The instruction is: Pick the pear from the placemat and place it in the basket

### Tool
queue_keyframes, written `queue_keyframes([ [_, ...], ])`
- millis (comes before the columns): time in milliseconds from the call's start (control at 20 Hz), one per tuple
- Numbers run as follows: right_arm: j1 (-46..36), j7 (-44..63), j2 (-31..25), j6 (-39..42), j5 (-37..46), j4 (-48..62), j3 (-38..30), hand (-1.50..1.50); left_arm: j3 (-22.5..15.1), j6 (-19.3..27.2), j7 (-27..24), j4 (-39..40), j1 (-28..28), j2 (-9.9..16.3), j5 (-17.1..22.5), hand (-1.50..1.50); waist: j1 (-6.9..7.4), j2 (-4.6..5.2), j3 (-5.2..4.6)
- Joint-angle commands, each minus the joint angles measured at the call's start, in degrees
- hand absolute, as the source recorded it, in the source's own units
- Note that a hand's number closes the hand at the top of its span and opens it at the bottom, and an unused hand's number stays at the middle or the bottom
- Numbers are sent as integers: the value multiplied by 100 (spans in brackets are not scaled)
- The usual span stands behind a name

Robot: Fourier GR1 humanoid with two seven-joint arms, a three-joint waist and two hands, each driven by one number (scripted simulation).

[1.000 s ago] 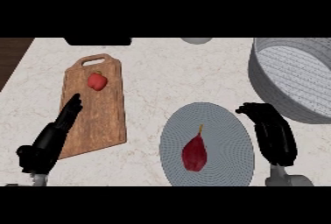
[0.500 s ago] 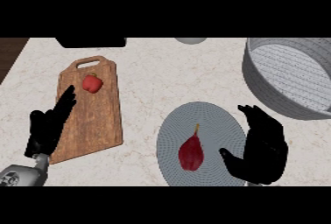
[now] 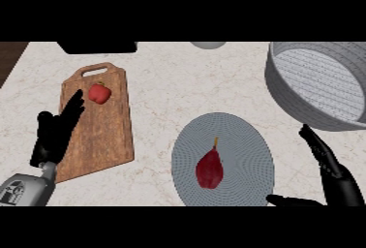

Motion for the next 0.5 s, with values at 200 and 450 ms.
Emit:
queue_keyframes([
  [200,744,1506,-1806,1387,148,-1585,231,-150,-72,94,321,-10,-239,-167,-137,0,94,-16,21],
  [450,1053,1782,-1859,1865,-223,-2042,-287,-150,22,45,234,-186,-72,-295,-390,0,172,-2,31],
])
